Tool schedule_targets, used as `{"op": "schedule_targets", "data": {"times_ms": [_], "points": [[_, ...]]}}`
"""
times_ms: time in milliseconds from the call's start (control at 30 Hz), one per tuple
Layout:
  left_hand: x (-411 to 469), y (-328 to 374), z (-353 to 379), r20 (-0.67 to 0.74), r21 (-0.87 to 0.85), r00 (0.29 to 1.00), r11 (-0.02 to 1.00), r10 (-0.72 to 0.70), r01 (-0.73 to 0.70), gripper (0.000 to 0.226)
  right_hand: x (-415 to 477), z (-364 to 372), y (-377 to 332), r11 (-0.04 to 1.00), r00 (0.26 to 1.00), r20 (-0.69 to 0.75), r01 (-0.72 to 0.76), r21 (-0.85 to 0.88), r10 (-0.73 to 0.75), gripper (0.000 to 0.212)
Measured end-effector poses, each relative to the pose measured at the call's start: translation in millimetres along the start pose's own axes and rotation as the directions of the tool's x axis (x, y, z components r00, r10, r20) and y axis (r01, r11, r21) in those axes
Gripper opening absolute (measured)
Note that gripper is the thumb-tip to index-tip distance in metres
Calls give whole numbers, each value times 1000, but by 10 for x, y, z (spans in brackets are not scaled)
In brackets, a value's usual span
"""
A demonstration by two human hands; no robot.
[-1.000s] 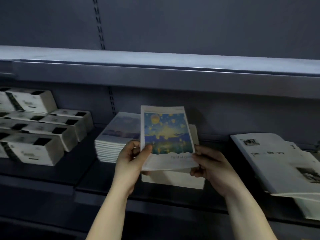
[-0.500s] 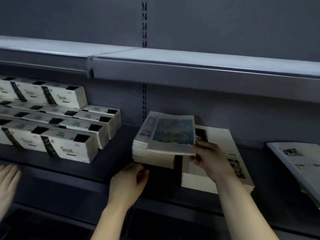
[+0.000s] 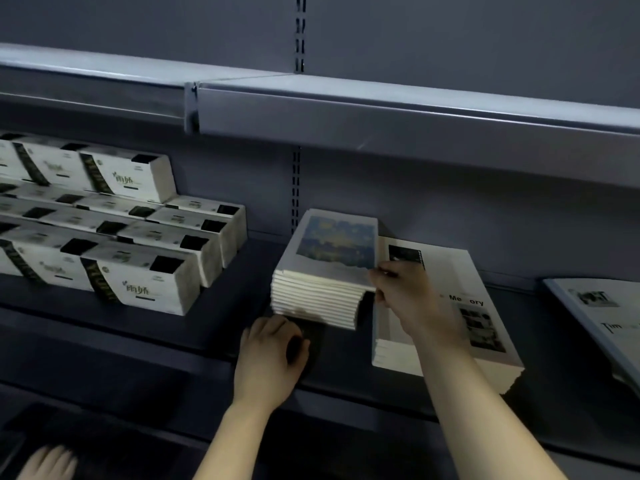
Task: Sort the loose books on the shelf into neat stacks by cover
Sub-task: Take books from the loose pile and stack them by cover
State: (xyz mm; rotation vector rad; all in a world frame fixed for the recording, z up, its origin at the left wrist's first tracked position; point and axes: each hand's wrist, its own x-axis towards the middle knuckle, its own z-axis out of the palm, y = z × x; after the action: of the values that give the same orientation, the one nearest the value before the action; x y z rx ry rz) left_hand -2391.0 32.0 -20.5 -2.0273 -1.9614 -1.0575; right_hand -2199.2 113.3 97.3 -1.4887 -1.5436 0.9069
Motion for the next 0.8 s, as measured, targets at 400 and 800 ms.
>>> {"op": "schedule_targets", "data": {"times_ms": [400,800], "points": [[2,-3,-2,50,61,998,997,-42,39,26,31,165,40,961,986,-40,146,-234,-160,34],[-14,23,-7,35,54,998,997,-54,52,27,47,174,88,923,951,-92,259,-283,-295,20]]}}
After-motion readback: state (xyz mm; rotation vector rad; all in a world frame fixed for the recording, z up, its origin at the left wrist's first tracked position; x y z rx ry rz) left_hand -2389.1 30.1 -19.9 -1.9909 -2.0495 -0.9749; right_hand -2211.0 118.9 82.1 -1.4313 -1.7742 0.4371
